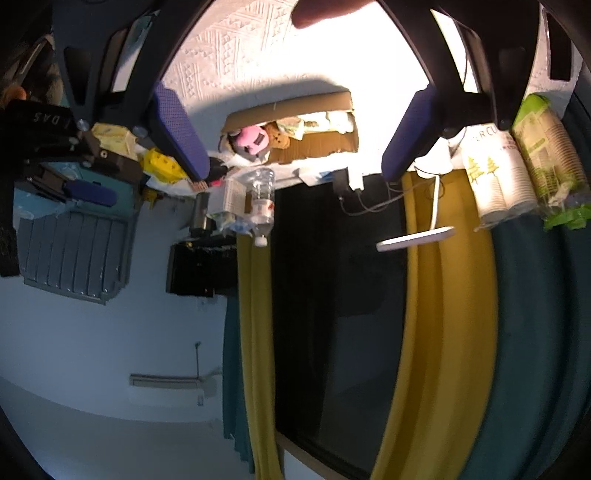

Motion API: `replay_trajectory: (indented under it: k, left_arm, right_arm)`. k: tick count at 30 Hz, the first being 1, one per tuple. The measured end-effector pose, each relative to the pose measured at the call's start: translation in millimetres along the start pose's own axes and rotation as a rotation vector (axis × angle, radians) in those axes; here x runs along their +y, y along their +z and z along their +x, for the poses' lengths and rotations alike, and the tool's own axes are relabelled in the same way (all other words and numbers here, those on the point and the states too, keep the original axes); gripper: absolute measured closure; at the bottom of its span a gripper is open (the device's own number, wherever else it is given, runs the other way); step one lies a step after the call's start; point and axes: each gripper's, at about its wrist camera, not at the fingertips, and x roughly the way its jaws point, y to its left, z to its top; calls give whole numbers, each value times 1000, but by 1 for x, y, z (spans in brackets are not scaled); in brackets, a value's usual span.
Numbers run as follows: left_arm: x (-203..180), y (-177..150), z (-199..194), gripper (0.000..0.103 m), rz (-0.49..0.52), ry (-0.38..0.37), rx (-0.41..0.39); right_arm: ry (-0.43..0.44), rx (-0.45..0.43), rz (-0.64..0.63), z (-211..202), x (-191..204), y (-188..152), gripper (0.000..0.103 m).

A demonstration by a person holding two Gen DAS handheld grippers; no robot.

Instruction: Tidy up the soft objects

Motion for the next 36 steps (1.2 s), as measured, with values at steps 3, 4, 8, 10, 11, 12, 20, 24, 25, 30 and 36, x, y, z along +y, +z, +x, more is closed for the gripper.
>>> replay_trajectory:
  k: [3, 4, 8, 10, 11, 12, 20, 24, 25, 30, 36]
  left_arm:
    - [0, 1, -9, 7, 10, 37, -20]
    - [0, 2, -11, 7, 8, 34, -21]
    - [4, 4, -18, 7, 2, 36, -31]
    - [4, 6, -20, 7, -1, 35, -35]
    - [5, 6, -21, 7, -1, 33, -38]
    - [4, 7, -20, 7, -2, 32, -40]
    - [2, 7, -21, 7, 2, 23, -35]
    - [2, 8, -22, 7, -2, 22, -32]
    - [1, 8, -22, 7, -2, 22, -31]
    - [0, 8, -22, 7, 0, 17, -22]
    - [0, 7, -24, 7, -3, 14, -17]
  right_arm:
    - [-7, -14, -3, -11, 4, 2, 31]
    - [-11, -18, -7, -13, 5, 2, 31]
    - [-17, -31, -12, -21, 8, 4, 31]
    - [-20, -35, -13, -23, 10, 5, 31]
    - [-21, -36, -12, -24, 10, 5, 31]
    - [-22, -37, -11, -24, 10, 5, 31]
    - [-27, -39, -7, -25, 8, 5, 31]
    - [-26, -37, -7, -24, 8, 4, 31]
    - [-26, -36, -6, -24, 8, 4, 31]
    - [-27, -32, -2, -22, 7, 3, 31]
    - [-25, -29, -1, -23, 8, 1, 31]
